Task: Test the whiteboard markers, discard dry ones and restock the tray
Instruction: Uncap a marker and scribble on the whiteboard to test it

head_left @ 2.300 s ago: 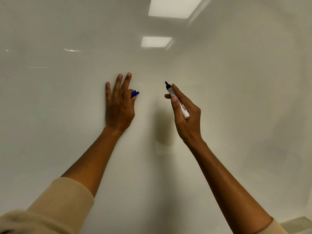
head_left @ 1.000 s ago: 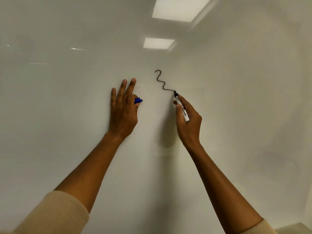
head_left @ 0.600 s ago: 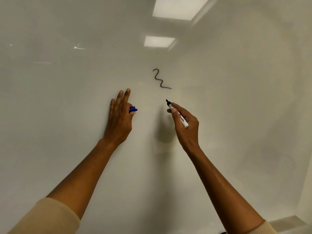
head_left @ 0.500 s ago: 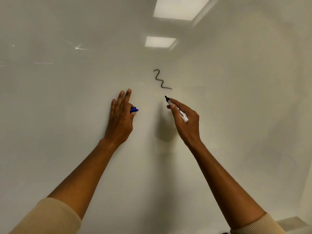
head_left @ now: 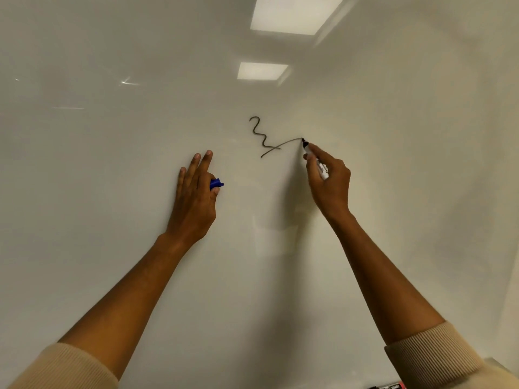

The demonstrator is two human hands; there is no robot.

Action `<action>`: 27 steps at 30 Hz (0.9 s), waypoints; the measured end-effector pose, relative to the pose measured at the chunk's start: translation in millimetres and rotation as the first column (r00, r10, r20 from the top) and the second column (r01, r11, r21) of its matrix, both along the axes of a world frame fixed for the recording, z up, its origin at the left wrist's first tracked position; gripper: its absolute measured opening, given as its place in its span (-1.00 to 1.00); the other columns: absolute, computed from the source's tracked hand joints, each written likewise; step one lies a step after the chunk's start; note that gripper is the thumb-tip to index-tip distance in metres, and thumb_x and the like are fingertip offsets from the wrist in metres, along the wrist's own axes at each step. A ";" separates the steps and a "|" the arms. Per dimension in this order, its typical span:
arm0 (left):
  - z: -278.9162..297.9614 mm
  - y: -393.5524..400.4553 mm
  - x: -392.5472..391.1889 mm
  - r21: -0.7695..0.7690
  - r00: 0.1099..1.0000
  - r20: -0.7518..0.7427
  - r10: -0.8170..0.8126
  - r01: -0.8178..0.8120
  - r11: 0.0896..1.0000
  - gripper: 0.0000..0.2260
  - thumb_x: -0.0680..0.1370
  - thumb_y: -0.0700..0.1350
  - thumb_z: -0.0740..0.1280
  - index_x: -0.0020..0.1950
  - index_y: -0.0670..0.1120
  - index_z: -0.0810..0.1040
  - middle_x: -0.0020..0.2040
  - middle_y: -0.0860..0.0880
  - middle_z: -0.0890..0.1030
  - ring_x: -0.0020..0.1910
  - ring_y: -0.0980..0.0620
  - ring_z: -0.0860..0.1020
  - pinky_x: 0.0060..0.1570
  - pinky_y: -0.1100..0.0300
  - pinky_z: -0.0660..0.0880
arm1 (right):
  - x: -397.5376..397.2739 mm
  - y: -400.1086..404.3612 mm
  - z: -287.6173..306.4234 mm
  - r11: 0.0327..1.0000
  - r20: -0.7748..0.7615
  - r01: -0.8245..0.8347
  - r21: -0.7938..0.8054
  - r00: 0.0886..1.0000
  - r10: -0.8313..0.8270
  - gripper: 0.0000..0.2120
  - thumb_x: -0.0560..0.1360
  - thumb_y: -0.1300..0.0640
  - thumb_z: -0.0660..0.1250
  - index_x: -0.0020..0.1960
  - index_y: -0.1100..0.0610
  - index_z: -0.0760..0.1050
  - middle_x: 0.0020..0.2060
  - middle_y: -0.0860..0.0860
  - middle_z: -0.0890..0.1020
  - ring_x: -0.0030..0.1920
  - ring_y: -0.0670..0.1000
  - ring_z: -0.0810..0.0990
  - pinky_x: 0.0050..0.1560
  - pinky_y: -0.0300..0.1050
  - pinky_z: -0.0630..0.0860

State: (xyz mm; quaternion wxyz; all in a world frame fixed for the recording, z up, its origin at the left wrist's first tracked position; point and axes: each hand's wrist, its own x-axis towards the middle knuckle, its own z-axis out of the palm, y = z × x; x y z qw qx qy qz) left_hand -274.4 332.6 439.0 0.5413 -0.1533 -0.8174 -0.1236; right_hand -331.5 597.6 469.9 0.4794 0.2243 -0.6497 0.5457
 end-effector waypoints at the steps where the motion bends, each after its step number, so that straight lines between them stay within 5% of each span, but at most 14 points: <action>1: -0.2 0.9 -0.5 0.002 1.000 -0.006 0.001 -0.001 1.000 -0.49 0.62 -0.27 0.23 0.52 -0.11 0.11 0.58 -0.09 0.12 0.58 -0.08 0.02 0.53 -0.14 -0.04 | 2.0 1.5 -2.3 0.999 -0.002 -0.012 0.042 1.000 0.012 -0.71 0.60 0.08 0.30 0.28 0.06 0.62 0.00 -0.07 0.73 -0.06 -0.20 0.67 -0.01 -0.33 0.56; 4: -2.4 6.5 -4.2 0.011 0.999 -0.039 0.016 -0.016 1.000 -0.57 0.61 -0.27 0.25 0.39 -0.06 0.15 0.58 -0.14 0.14 0.57 -0.15 0.05 0.51 -0.22 0.00 | 1.2 8.1 -11.6 0.987 -0.023 0.045 0.156 0.999 -0.042 -0.72 0.58 0.05 0.29 0.24 0.01 0.64 -0.08 -0.12 0.74 -0.15 -0.16 0.68 -0.03 -0.15 0.63; 6: -4.1 11.1 -6.6 0.027 0.998 -0.058 0.028 -0.026 0.999 -0.61 0.61 -0.27 0.25 0.35 -0.06 0.16 0.57 -0.15 0.15 0.57 -0.16 0.06 0.50 -0.25 0.00 | -2.5 14.5 -14.3 0.994 0.001 0.070 0.081 0.998 -0.070 -0.72 0.56 0.04 0.29 0.22 -0.01 0.65 -0.13 -0.13 0.73 -0.17 -0.14 0.69 -0.03 -0.04 0.64; 11: -8.2 16.0 -13.0 0.056 0.996 -0.064 0.061 -0.057 0.997 -0.78 0.61 -0.26 0.24 0.23 -0.15 0.31 0.58 -0.15 0.14 0.57 -0.15 0.04 0.49 -0.28 -0.03 | 0.3 26.7 -24.4 0.998 0.067 0.022 0.065 0.997 -0.026 -0.74 0.57 0.08 0.32 0.22 0.01 0.66 -0.09 -0.15 0.72 -0.13 -0.22 0.67 -0.06 -0.28 0.58; 16: -13.5 23.7 -14.3 0.073 0.996 -0.046 0.072 -0.068 0.995 -0.90 0.62 -0.23 0.22 0.13 -0.19 0.41 0.58 -0.14 0.12 0.58 -0.12 0.00 0.50 -0.26 -0.08 | -6.7 49.9 -29.1 0.997 0.151 0.078 0.009 0.985 -0.078 -0.72 0.56 0.03 0.30 0.22 0.00 0.65 -0.04 -0.10 0.73 -0.06 -0.15 0.68 0.09 -0.03 0.62; 24: -41.5 48.6 -2.8 0.188 0.991 0.021 -0.129 0.123 0.974 -0.89 0.63 -0.24 0.23 0.14 -0.16 0.44 0.58 -0.06 0.15 0.58 -0.01 -0.01 0.54 -0.12 -0.05 | 40.8 47.7 -63.4 0.882 0.179 -0.413 -0.227 0.872 0.455 -0.80 0.58 0.12 0.39 0.17 0.16 0.53 -0.03 0.10 0.73 0.04 0.02 0.69 0.04 -0.19 0.54; 27: -59.7 54.9 8.8 0.240 0.976 0.046 -0.213 0.196 0.951 -0.86 0.63 -0.18 0.22 0.18 -0.14 0.44 0.57 -0.03 0.18 0.57 0.03 0.03 0.53 0.06 0.05 | 59.3 38.2 -90.2 0.798 0.186 -0.541 -0.267 0.783 0.593 -0.80 0.51 0.14 0.46 0.12 0.13 0.59 0.01 0.19 0.70 0.05 0.07 0.68 0.11 -0.07 0.53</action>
